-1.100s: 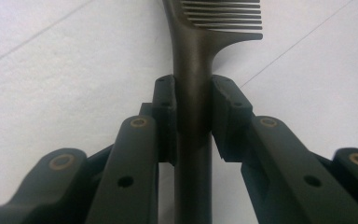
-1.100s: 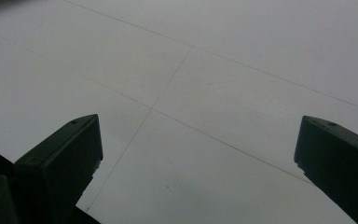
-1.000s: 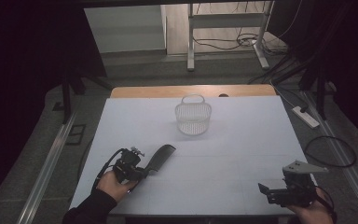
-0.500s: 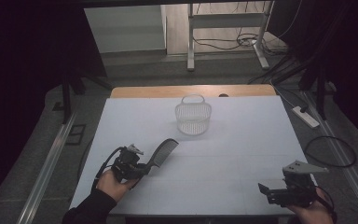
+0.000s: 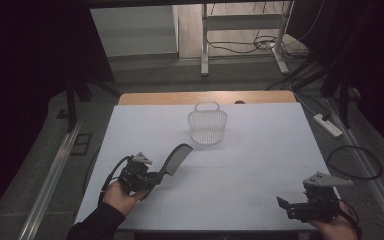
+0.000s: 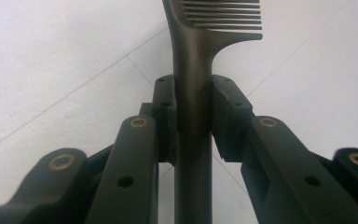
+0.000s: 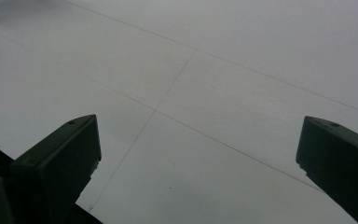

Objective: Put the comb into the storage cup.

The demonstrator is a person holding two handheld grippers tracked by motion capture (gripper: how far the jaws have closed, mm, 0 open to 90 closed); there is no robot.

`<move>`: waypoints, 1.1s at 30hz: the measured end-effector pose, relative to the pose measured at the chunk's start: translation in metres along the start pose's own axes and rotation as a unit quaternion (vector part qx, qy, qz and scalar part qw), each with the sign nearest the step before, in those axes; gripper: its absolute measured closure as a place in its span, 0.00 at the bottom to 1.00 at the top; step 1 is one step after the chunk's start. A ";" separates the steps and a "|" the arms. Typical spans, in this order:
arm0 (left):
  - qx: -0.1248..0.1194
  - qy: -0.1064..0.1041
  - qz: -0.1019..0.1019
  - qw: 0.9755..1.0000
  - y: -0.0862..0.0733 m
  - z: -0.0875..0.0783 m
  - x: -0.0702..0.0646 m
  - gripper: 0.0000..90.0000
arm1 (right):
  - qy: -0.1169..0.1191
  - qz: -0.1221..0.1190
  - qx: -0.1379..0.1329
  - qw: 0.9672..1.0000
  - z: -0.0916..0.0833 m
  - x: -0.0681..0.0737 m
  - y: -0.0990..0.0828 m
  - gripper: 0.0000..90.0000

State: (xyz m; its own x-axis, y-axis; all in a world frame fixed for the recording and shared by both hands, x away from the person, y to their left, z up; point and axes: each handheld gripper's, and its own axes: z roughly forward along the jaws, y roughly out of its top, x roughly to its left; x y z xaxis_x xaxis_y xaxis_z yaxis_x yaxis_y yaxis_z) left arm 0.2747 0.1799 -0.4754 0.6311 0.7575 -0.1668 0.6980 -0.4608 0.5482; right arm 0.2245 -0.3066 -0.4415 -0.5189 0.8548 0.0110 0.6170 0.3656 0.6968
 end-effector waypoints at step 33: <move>-0.098 -0.034 0.050 0.993 0.008 -0.015 -0.026 0.80 | 0.036 -0.017 -0.062 0.997 -0.007 0.000 0.005 0.00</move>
State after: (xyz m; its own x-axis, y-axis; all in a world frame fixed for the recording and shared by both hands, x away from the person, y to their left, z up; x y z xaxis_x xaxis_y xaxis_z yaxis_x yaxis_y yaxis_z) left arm 0.2589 0.1638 -0.4543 0.7198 0.6766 -0.1551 0.5563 -0.4285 0.7120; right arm 0.2228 -0.3072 -0.4332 -0.5817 0.8127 0.0335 0.5228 0.3419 0.7809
